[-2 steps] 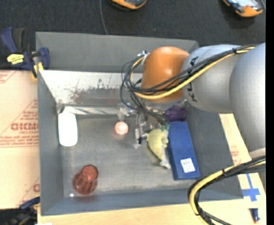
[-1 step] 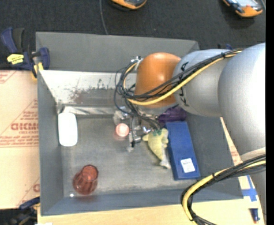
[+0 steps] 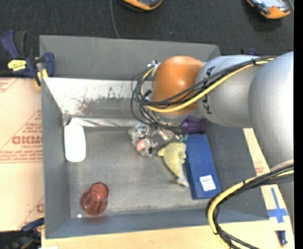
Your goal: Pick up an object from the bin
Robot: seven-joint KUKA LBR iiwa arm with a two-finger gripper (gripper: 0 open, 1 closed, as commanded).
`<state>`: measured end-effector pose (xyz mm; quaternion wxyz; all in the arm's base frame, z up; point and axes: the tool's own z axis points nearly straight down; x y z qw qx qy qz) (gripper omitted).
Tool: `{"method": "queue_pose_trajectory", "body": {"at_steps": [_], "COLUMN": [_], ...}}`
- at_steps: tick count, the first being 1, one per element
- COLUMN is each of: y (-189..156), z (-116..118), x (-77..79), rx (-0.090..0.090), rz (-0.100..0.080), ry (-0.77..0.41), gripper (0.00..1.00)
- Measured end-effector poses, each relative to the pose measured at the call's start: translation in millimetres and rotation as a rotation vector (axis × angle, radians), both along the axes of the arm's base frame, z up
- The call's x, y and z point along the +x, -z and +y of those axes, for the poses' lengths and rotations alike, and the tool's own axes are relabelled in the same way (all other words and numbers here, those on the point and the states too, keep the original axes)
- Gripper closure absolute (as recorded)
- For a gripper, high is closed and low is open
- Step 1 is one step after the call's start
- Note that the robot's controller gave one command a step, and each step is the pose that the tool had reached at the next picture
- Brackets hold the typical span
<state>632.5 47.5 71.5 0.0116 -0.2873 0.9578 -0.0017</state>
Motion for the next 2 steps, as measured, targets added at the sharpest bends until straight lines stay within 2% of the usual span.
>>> {"method": "queue_pose_trajectory", "body": {"at_steps": [1,2], "y": [0.0,-14.8], "z": [0.1,-0.1], "x": [0.0,-0.2], "rx": [0.000,0.002], "rz": [0.000,-0.002], "ry": [0.001,0.004], "gripper": [1.00,1.00]}}
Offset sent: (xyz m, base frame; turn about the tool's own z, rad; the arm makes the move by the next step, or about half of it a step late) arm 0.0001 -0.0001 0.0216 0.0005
